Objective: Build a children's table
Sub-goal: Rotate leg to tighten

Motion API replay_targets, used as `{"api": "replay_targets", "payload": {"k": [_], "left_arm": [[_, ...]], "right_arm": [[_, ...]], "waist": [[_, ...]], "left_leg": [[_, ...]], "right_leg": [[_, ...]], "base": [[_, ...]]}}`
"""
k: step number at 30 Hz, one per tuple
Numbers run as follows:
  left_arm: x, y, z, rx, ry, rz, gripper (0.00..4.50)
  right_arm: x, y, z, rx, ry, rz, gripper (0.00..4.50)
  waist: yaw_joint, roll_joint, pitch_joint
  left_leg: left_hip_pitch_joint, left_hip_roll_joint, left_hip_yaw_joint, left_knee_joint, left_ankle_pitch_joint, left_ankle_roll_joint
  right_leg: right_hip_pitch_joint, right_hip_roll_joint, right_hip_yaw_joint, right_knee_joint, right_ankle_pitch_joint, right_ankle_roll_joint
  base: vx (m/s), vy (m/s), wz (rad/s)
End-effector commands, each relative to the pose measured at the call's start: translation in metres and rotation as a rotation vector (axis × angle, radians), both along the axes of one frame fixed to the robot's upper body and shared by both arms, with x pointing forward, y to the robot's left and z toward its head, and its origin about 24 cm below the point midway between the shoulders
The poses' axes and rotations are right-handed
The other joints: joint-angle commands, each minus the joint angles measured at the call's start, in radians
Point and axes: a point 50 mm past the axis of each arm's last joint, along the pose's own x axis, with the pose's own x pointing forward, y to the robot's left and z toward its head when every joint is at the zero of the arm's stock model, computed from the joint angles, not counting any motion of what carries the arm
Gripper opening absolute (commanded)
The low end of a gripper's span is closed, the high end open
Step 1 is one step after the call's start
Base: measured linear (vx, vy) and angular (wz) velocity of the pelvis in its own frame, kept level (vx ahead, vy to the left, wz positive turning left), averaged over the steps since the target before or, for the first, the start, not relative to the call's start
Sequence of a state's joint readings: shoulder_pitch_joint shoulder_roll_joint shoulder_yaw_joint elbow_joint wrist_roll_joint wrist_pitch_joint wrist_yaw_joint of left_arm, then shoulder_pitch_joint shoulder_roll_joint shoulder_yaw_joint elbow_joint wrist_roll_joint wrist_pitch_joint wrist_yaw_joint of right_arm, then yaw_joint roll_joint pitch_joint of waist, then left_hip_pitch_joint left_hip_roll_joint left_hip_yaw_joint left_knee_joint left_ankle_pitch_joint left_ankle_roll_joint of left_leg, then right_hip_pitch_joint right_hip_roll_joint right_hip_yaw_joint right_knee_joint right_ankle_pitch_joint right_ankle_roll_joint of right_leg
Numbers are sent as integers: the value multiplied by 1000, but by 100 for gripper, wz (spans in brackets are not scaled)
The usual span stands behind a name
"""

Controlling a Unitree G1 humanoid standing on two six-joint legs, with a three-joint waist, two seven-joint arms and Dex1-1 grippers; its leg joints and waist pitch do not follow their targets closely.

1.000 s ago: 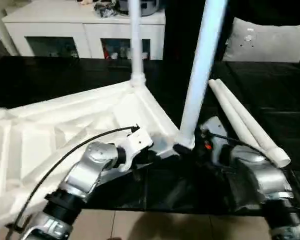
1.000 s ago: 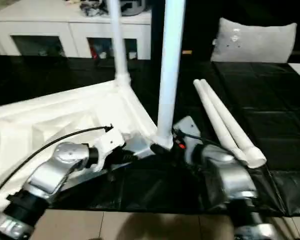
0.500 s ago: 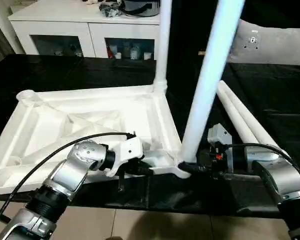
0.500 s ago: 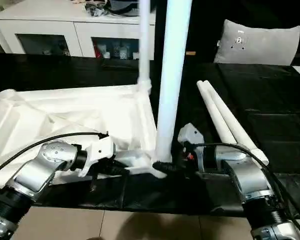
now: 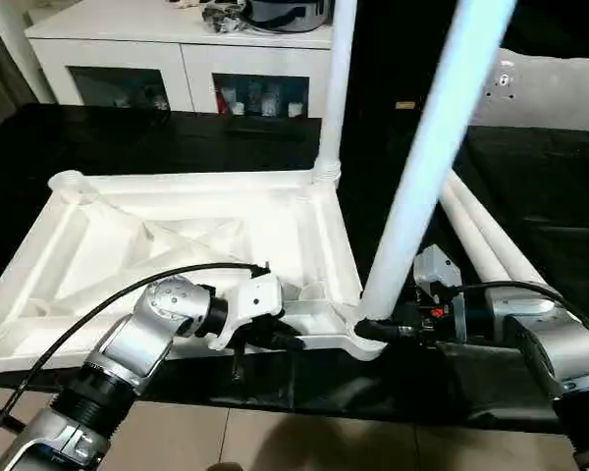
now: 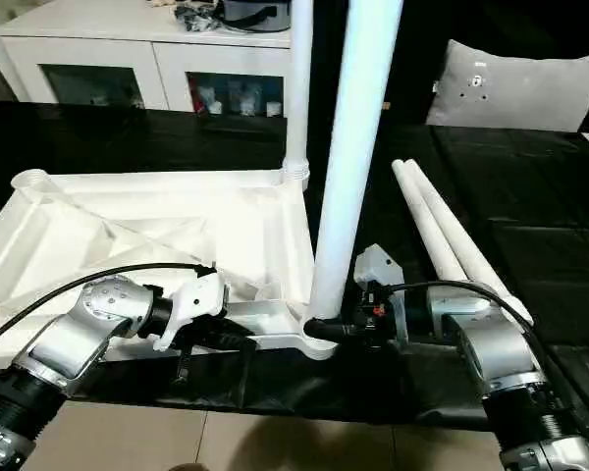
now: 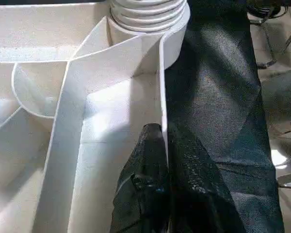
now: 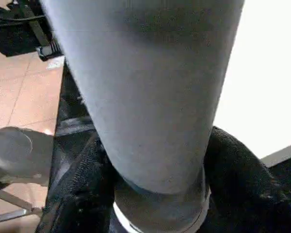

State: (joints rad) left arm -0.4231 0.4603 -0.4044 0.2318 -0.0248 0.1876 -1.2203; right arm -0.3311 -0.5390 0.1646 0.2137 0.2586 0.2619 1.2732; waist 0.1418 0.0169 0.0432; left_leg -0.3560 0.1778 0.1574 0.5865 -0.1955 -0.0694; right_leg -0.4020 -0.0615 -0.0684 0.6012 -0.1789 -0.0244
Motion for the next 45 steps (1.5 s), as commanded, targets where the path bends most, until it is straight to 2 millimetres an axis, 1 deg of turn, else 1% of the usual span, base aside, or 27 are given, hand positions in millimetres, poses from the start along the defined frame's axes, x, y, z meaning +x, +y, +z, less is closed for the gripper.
{"api": "replay_targets", "payload": {"k": [1,4,8,11,12,14,15,16,17,18,19,20,21,23,24,25,27,29,30,32,33,36,37,41,42,43,45], "left_arm": [[-3,-3,0,6,-3,-34,0],[-3,-4,-1,-3,2,-26,0],[-3,-9,-2,-32,7,16,0],[-2,-14,-3,-54,12,59,0],[-1,-17,-3,-66,13,90,0],[3,-23,-1,-92,13,153,0],[6,-27,0,-104,15,193,0],[9,-31,1,-114,16,229,0],[12,-34,2,-123,12,266,0],[25,-44,7,-153,-3,409,0],[32,-48,10,-172,-7,481,0],[34,-51,12,-179,-7,509,0],[40,-57,15,-197,-15,576,0],[45,-64,19,-222,-26,639,0],[46,-70,21,-227,-33,651,0],[46,-70,21,-227,-34,651,0],[43,-75,20,-211,-58,608,0],[43,-74,20,-197,-74,596,0],[42,-72,19,-183,-88,580,0],[42,-68,18,-155,-114,551,0],[43,-64,16,-129,-132,535,0],[43,-54,14,-100,-147,504,0],[43,-54,14,-100,-147,504,0],[38,-45,11,-80,-145,421,0],[37,-43,10,-74,-146,406,0],[35,-42,9,-69,-148,380,0],[32,-39,7,-60,-146,336,0]], "right_arm": [[-6,7,-2,13,16,49,239],[-9,9,-6,19,27,48,217],[-16,16,-9,57,47,40,211],[-16,23,-13,84,64,-22,207],[-12,25,-15,84,68,-83,207],[-3,31,-17,101,68,-205,207],[3,34,-18,114,66,-272,207],[8,37,-19,120,67,-332,207],[12,39,-20,118,67,-376,207],[24,46,-23,94,59,-525,207],[30,48,-25,69,60,-603,207],[33,49,-27,57,62,-638,207],[39,51,-30,43,76,-727,207],[47,52,-32,47,77,-819,207],[49,54,-32,28,49,-843,207],[50,54,-32,27,48,-843,241],[50,57,-32,59,52,-848,274],[49,56,-31,64,50,-845,283],[49,56,-30,68,45,-839,295],[48,52,-29,69,31,-837,317],[48,48,-28,69,12,-830,322],[46,38,-24,85,-48,-790,353],[46,38,-24,85,-48,-790,361],[39,16,-18,95,-122,-697,383],[38,12,-17,85,-130,-680,400],[36,8,-16,75,-140,-656,400],[33,-1,-15,38,-155,-610,419]], "waist": [[-3,-15,-58],[-3,-14,-58],[-2,-10,-56],[-4,-12,-53],[-8,-8,-47],[-13,-8,-43],[-18,-10,-44],[-22,-10,-44],[-33,-9,-44],[-46,-6,-44],[-52,-10,-47],[-58,-11,-48],[-58,-11,-51],[-60,-11,-52],[-57,-9,-57],[-56,-10,-58],[-49,-8,-62],[-45,-9,-65],[-43,-5,-67],[-42,-5,-66],[-43,-1,-63],[-45,-2,-59],[-43,0,-60],[-42,2,-62],[-40,4,-63],[-41,1,-62],[-40,2,-62]], "left_leg": [[1,50,-5,-62,-129,79],[1,50,-5,-62,-137,75],[1,50,-6,-65,-151,66],[3,49,-8,-70,-184,54],[5,48,-8,-73,-211,46],[12,44,-9,-75,-253,26],[10,42,-13,-75,-261,14],[8,42,-15,-77,-263,12],[9,41,-17,-77,-272,8],[9,41,-17,-77,-279,-1],[12,36,-19,-73,-284,-6],[8,35,-17,-72,-273,-7],[4,34,-17,-71,-242,0],[3,32,-13,-69,-221,10],[2,34,-13,-67,-193,17],[-2,35,-13,-66,-176,22],[-2,36,-8,-61,-130,49],[-8,35,-7,-60,-87,68],[-10,35,-8,-58,-63,76],[-12,36,-7,-59,-60,81],[-9,37,-6,-61,-83,74],[-6,39,-7,-65,-136,57],[-4,41,-8,-66,-139,54],[-5,43,-8,-64,-129,63],[-6,43,-9,-63,-127,66],[-7,42,-7,-62,-122,71],[-7,42,-7,-61,-127,77]], "right_leg": [[52,-82,49,-72,-267,-166],[52,-82,49,-73,-269,-166],[54,-83,50,-76,-290,-157],[53,-83,49,-82,-351,-144],[50,-82,48,-89,-401,-134],[45,-84,45,-101,-503,-107],[49,-87,43,-104,-539,-90],[49,-88,41,-105,-547,-85],[47,-85,40,-107,-547,-79],[42,-82,39,-106,-536,-88],[44,-84,36,-109,-540,-85],[47,-83,38,-105,-525,-86],[50,-84,41,-102,-488,-90],[47,-82,42,-103,-454,-100],[50,-84,45,-96,-400,-112],[53,-83,45,-93,-362,-119],[54,-80,49,-81,-246,-148],[60,-80,48,-74,-179,-162],[62,-80,47,-70,-146,-169],[64,-80,47,-69,-136,-170],[62,-80,46,-73,-161,-172],[60,-81,46,-83,-251,-145],[60,-82,46,-83,-259,-144],[61,-81,47,-77,-204,-164],[61,-82,46,-76,-193,-168],[61,-81,47,-75,-173,-177],[62,-81,45,-74,-172,-187]], "base": [[0,0,0],[0,0,0],[0,0,0],[0,0,0],[0,0,0],[0,0,0],[0,0,0],[0,0,0],[0,0,0],[0,0,0],[0,0,0],[0,0,0],[0,0,0],[0,0,0],[0,0,0],[0,0,0],[26,-6,2],[0,0,0],[0,0,0],[0,0,0],[0,0,0],[0,0,0],[0,0,0],[0,0,0],[0,0,0],[0,0,0],[0,0,0]]}}
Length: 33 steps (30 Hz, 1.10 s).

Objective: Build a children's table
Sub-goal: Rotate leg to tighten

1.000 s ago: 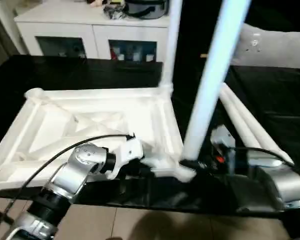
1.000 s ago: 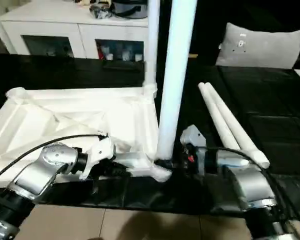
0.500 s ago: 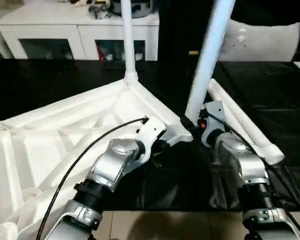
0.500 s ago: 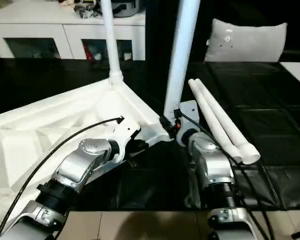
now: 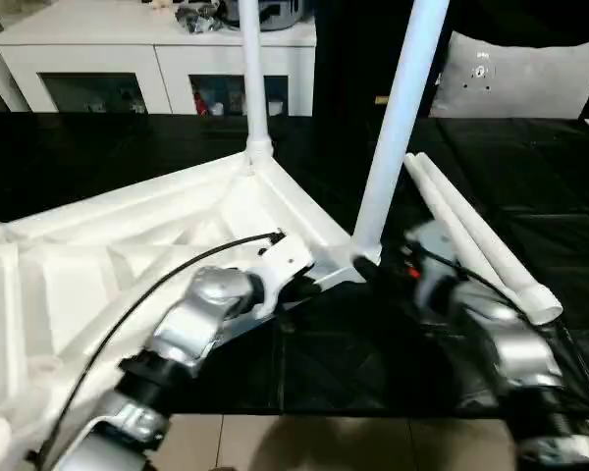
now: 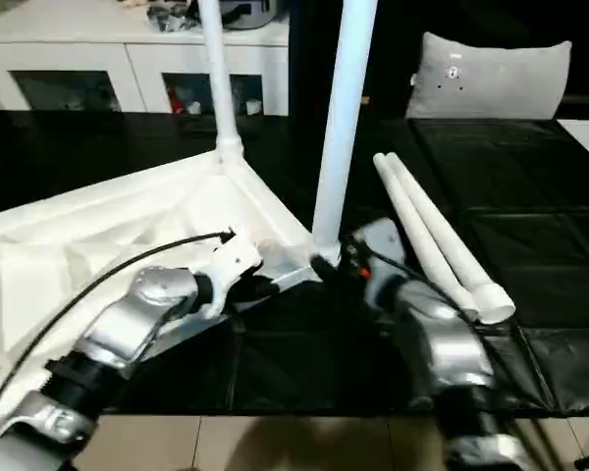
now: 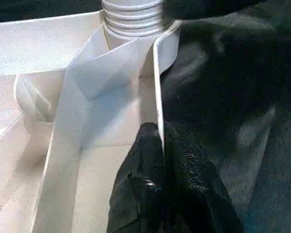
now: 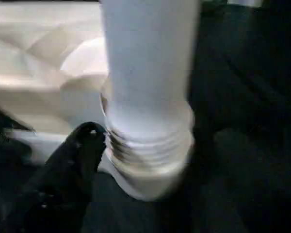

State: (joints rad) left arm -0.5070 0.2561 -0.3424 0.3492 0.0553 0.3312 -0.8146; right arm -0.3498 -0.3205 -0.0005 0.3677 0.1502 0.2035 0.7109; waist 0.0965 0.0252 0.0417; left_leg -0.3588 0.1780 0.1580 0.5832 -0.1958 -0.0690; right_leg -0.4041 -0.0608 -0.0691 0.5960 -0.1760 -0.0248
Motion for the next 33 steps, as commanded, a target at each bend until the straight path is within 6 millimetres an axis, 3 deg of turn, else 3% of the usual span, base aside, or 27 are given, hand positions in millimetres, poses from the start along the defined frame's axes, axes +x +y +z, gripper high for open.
{"api": "replay_targets", "payload": {"k": [1,6,14,20,22,23,33], "left_arm": [[-4,-7,8,-9,-48,-93,0],[-11,1,4,1,-30,-198,0],[-24,14,-1,74,22,-379,0],[-29,21,-2,101,50,-440,0],[-29,22,-2,104,51,-446,0],[-30,23,-2,105,52,-447,0],[-33,25,-2,80,78,-457,0]], "right_arm": [[-2,-2,6,-26,-35,63,430],[-18,-7,15,-10,-20,296,430],[-22,-8,22,3,-1,466,357],[-24,-5,22,3,32,532,320],[-25,-5,22,4,40,548,288],[-26,-4,21,9,50,559,281],[-34,3,16,41,99,628,211]], "waist": [[5,-6,-60],[17,-7,-58],[21,-14,-55],[29,-17,-58],[31,-16,-57],[32,-19,-57],[42,-18,-57]], "left_leg": [[-4,42,-7,-58,-130,78],[-3,48,-8,-59,-143,97],[2,50,-7,-62,-162,84],[3,51,-7,-60,-144,83],[2,52,-6,-60,-140,84],[2,50,-5,-60,-144,84],[2,50,-5,-61,-143,74]], "right_leg": [[64,-81,46,-70,-181,-187],[64,-83,47,-70,-202,-184],[56,-84,47,-76,-281,-174],[56,-85,47,-68,-252,-183],[55,-85,48,-68,-245,-186],[56,-84,47,-69,-251,-185],[55,-84,47,-71,-287,-163]], "base": [[0,0,0],[0,0,0],[0,0,0],[0,0,0],[0,0,0],[0,0,0],[0,0,0]]}}
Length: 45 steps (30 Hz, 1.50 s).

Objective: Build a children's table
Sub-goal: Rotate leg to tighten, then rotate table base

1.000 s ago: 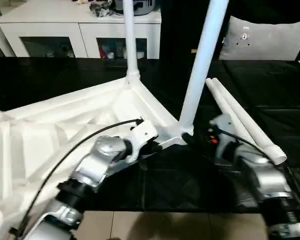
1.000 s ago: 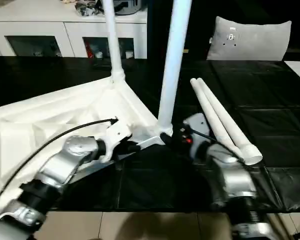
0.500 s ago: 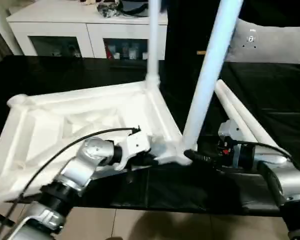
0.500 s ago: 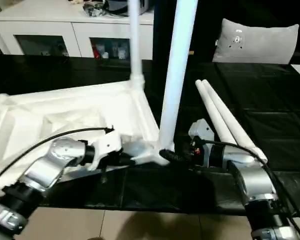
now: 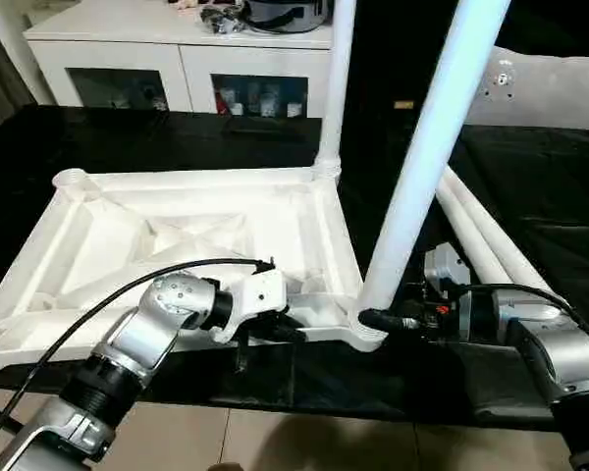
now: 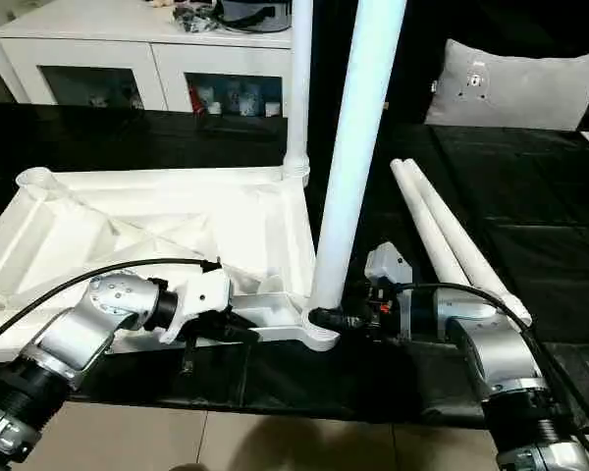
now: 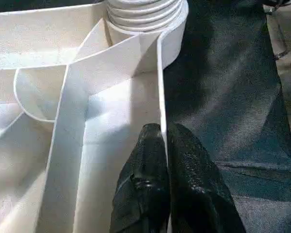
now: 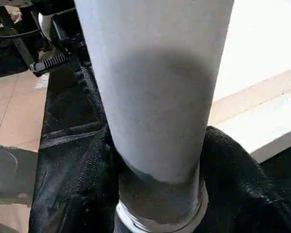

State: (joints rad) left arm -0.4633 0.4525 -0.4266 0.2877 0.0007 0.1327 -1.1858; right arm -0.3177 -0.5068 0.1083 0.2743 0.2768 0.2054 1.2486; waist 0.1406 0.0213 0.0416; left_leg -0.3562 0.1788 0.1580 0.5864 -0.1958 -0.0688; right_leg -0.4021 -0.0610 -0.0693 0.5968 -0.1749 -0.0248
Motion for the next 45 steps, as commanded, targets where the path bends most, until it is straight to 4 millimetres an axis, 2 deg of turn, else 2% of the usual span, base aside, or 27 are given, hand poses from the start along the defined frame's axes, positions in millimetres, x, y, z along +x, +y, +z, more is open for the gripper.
{"api": "replay_targets", "payload": {"k": [1,6,7,8,10,11,13,14,15,16,17,18,20,23,24,27,29,32,33,35,36,38,39,40,41,42,45], "left_arm": [[-7,-4,-3,6,28,-39,0],[-5,-7,-4,-13,50,13,0],[-3,-9,-3,-21,57,47,0],[0,-11,-2,-33,62,99,0],[7,-18,0,-60,59,194,0],[15,-25,3,-94,58,282,0],[22,-33,5,-128,68,380,0],[28,-39,7,-150,68,450,0],[35,-47,10,-181,57,525,0],[35,-48,10,-185,55,531,0],[37,-52,11,-201,50,554,0],[39,-60,13,-222,35,569,0],[38,-68,15,-238,13,550,0],[35,-78,17,-247,-34,500,0],[34,-78,17,-235,-60,478,0],[34,-73,14,-180,-126,433,0],[35,-69,13,-171,-144,428,0],[36,-67,13,-167,-169,427,0],[37,-66,13,-160,-188,428,0],[39,-64,15,-167,-210,439,0],[40,-62,16,-189,-200,446,27],[39,-62,20,-222,-182,453,54],[38,-62,24,-267,-158,456,54],[37,-63,25,-279,-152,454,67],[36,-62,27,-287,-162,452,79],[33,-61,29,-308,-176,451,89],[28,-56,32,-330,-184,456,111]], "right_arm": [[-5,9,-2,15,20,52,206],[-9,20,-7,69,55,-8,200],[-6,25,-9,81,66,-70,200],[-2,31,-10,87,78,-145,199],[8,40,-13,85,84,-289,199],[16,47,-16,76,98,-415,199],[22,52,-20,52,105,-523,199],[26,55,-22,34,102,-598,199],[32,56,-26,26,125,-708,199],[32,56,-27,22,125,-718,199],[34,55,-29,11,126,-756,199],[35,56,-30,0,115,-786,234],[36,57,-30,5,105,-798,268],[35,60,-27,43,114,-820,287],[35,60,-26,42,109,-824,312],[34,56,-25,30,90,-841,334],[34,53,-24,13,69,-844,356],[34,45,-21,-15,16,-870,367],[34,40,-21,-30,7,-890,391],[32,35,-18,-39,-7,-891,405],[30,29,-14,-47,-24,-882,407],[28,26,-12,-52,-40,-859,430],[25,24,-8,-48,-58,-818,430],[24,23,-7,-42,-63,-802,444],[23,21,-6,-50,-73,-784,448],[18,19,-5,-62,-88,-742,449],[11,16,-1,-71,-99,-664,450]], "waist": [[-2,-12,-57],[-3,-11,-57],[-3,-10,-54],[-7,-5,-52],[-20,-4,-46],[-28,-2,-45],[-46,-3,-42],[-50,-5,-48],[-56,-2,-48],[-59,-5,-49],[-58,-8,-48],[-58,-9,-49],[-51,-10,-51],[-44,-8,-56],[-44,-8,-56],[-38,-3,-59],[-37,-2,-57],[-37,-3,-56],[-38,-2,-54],[-38,-2,-52],[-37,0,-52],[-35,-4,-53],[-28,-5,-60],[-26,-4,-61],[-28,3,-59],[-28,-1,-60],[-29,-3,-56]], "left_leg": [[-1,49,-6,-64,-143,72],[0,49,-5,-65,-145,69],[0,49,-7,-68,-159,64],[0,48,-8,-71,-174,51],[4,43,-11,-76,-230,15],[9,37,-14,-75,-260,4],[10,34,-15,-75,-287,-14],[10,35,-18,-75,-280,-15],[5,35,-18,-77,-268,-10],[2,35,-17,-77,-261,-8],[8,33,-14,-74,-263,0],[9,31,-13,-72,-258,5],[4,32,-10,-72,-226,26],[1,35,-10,-73,-186,38],[0,36,-10,-73,-178,40],[-4,37,-9,-73,-142,45],[-3,37,-9,-74,-147,40],[-1,38,-9,-76,-169,30],[-1,39,-9,-78,-175,25],[-1,38,-9,-78,-191,25],[1,38,-9,-78,-194,24],[-1,37,-8,-76,-188,30],[-5,38,-9,-71,-155,36],[-7,41,-10,-71,-139,40],[-10,42,-10,-70,-127,44],[-10,44,-10,-67,-124,51],[-13,40,-6,-66,-120,69]], "right_leg": [[53,-85,47,-72,-290,-163],[52,-83,48,-73,-283,-162],[52,-83,47,-76,-312,-158],[51,-83,47,-80,-341,-152],[49,-83,43,-89,-440,-129],[48,-86,40,-99,-521,-101],[43,-83,36,-107,-580,-76],[46,-87,37,-108,-564,-71],[46,-83,37,-105,-521,-79],[47,-82,38,-106,-502,-80],[42,-81,39,-108,-496,-83],[42,-81,40,-107,-491,-84],[44,-82,45,-107,-461,-79],[49,-82,48,-96,-389,-89],[49,-81,49,-94,-371,-94],[54,-81,49,-87,-304,-107],[53,-81,49,-88,-309,-108],[53,-82,49,-90,-332,-107],[52,-81,49,-92,-342,-99],[52,-81,50,-96,-367,-92],[52,-81,50,-96,-372,-88],[55,-82,51,-95,-369,-86],[60,-86,51,-86,-322,-101],[58,-85,51,-84,-294,-109],[57,-83,49,-80,-254,-128],[60,-81,48,-77,-217,-138],[61,-80,48,-78,-229,-141]], "base": [[0,0,0],[0,0,0],[0,0,0],[0,0,0],[0,0,0],[0,0,0],[0,0,0],[0,0,0],[0,0,0],[0,0,0],[0,0,0],[0,0,0],[0,0,0],[0,0,0],[0,0,0],[0,0,0],[0,0,0],[0,0,0],[0,0,0],[0,0,0],[0,0,0],[0,0,0],[0,0,0],[0,0,0],[0,0,0],[0,0,0],[0,0,0]]}}
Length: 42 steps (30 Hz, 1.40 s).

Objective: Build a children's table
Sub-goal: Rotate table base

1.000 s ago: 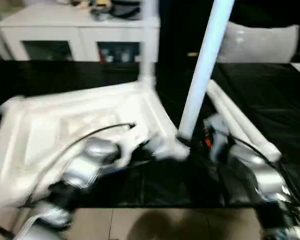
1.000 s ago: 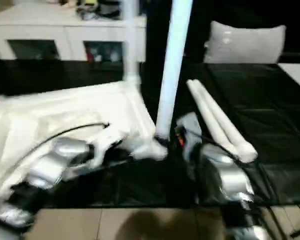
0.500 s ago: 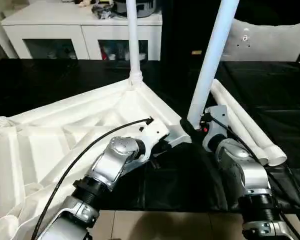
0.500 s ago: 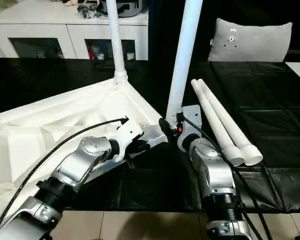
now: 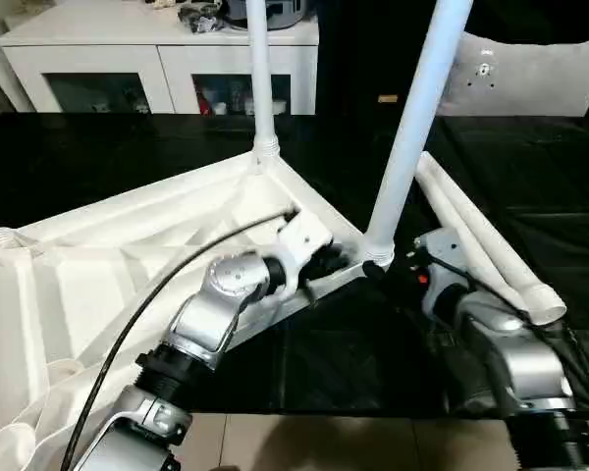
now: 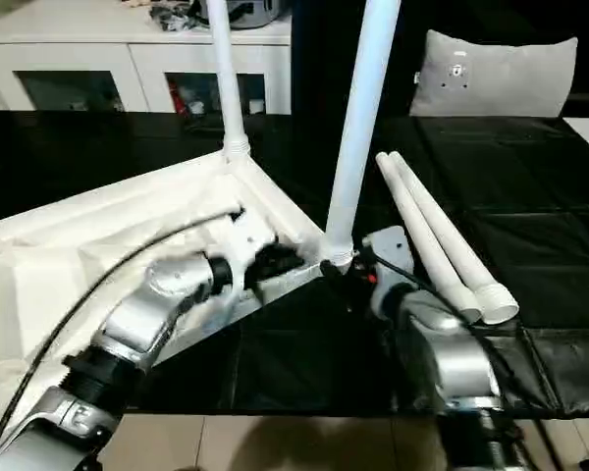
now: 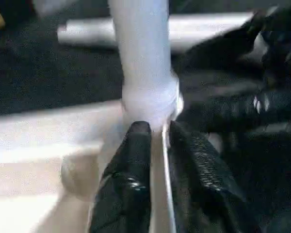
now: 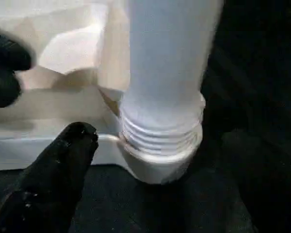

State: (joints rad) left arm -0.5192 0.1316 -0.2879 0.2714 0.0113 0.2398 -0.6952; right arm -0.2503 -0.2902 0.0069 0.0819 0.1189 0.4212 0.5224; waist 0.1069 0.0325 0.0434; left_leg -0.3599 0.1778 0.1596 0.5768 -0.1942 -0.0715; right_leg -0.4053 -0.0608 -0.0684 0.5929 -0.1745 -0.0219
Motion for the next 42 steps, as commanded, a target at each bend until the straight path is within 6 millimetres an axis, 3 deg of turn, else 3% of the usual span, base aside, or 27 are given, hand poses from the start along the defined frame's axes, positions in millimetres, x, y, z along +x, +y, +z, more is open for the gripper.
{"api": "replay_targets", "payload": {"k": [1,7,9,11,13,16,18,19,21,22,23,25,26,27,33,36,37,39,42], "left_arm": [[-3,8,-2,-6,8,15,111],[-9,34,7,18,2,66,111],[-12,60,2,97,28,129,111],[-14,72,0,126,45,161,111],[-15,78,-1,138,56,183,111],[-15,87,1,148,54,224,111],[-15,96,5,163,49,268,111],[-15,97,5,165,47,277,111],[-16,99,6,166,49,302,111],[-16,99,6,166,49,302,111],[-17,99,6,170,51,310,111],[-18,102,6,176,54,352,111],[-18,104,6,180,50,368,111],[-18,106,6,185,47,380,111],[-14,132,7,272,44,544,111],[-12,146,10,321,37,618,86],[-11,156,12,361,30,666,86],[-10,174,17,423,7,758,67],[-10,194,20,487,13,841,42]], "right_arm": [[-6,3,4,9,-7,71,450],[-18,8,22,90,-3,329,450],[-16,10,27,124,2,433,450],[-11,10,26,111,1,442,450],[-5,9,24,95,-1,434,450],[10,6,23,67,-24,398,450],[38,0,26,27,-93,243,450],[44,-1,27,35,-108,201,450],[55,-4,29,71,-139,110,450],[55,-4,29,71,-139,110,450],[58,-5,27,70,-142,77,450],[62,-5,21,38,-142,14,450],[61,-4,19,32,-141,9,450],[61,-2,17,28,-140,6,450],[37,28,-6,42,-22,226,450],[29,33,-13,31,22,259,450],[25,35,-16,19,38,270,450],[20,38,-19,13,62,267,450],[18,36,-19,-10,84,247,450]], "waist": [[7,-15,-58],[6,-11,-53],[4,-9,-52],[-1,-9,-49],[-3,-9,-52],[0,-7,-57],[0,-18,-57],[-1,-13,-57],[1,-20,-56],[2,-16,-57],[6,-22,-58],[8,-20,-59],[6,-28,-60],[9,-24,-59],[5,-29,-56],[3,-30,-54],[4,-22,-53],[2,-19,-50],[2,-15,-52]], "left_leg": [[-9,42,-8,-55,-119,75],[-6,45,-10,-59,-158,78],[-7,47,-15,-62,-183,70],[0,44,-9,-60,-193,66],[2,42,-10,-59,-190,54],[5,46,-11,-55,-172,47],[3,43,-8,-55,-162,48],[3,43,-10,-54,-165,43],[5,43,-7,-53,-156,42],[4,43,-7,-53,-153,44],[6,44,-4,-52,-143,49],[3,44,-6,-53,-119,49],[1,44,-6,-52,-114,52],[1,43,-6,-52,-110,54],[0,44,-8,-54,-135,62],[-1,44,-10,-57,-144,56],[1,45,-11,-58,-150,52],[1,42,-12,-60,-175,42],[5,43,-13,-60,-187,25]], "right_leg": [[64,-81,48,-75,-232,-139],[57,-77,45,-81,-308,-130],[60,-80,44,-78,-335,-131],[51,-75,44,-86,-364,-121],[50,-77,43,-86,-373,-131],[48,-77,46,-74,-298,-165],[49,-79,44,-69,-263,-189],[47,-83,44,-64,-269,-199],[49,-80,45,-68,-271,-194],[50,-79,46,-64,-262,-196],[48,-78,46,-63,-246,-193],[50,-78,45,-57,-210,-198],[52,-78,45,-56,-199,-200],[52,-77,45,-55,-192,-200],[55,-75,45,-57,-197,-184],[55,-77,45,-58,-221,-185],[53,-76,45,-60,-232,-183],[52,-73,46,-63,-261,-161],[49,-73,46,-64,-263,-161]], "base": [[0,0,0],[0,0,0],[0,0,0],[0,0,0],[0,0,0],[0,0,0],[0,0,0],[0,0,0],[0,0,0],[0,0,0],[0,0,0],[0,0,0],[0,0,0],[0,0,0],[0,0,0],[0,0,0],[0,0,0],[0,0,0],[0,0,0]]}}
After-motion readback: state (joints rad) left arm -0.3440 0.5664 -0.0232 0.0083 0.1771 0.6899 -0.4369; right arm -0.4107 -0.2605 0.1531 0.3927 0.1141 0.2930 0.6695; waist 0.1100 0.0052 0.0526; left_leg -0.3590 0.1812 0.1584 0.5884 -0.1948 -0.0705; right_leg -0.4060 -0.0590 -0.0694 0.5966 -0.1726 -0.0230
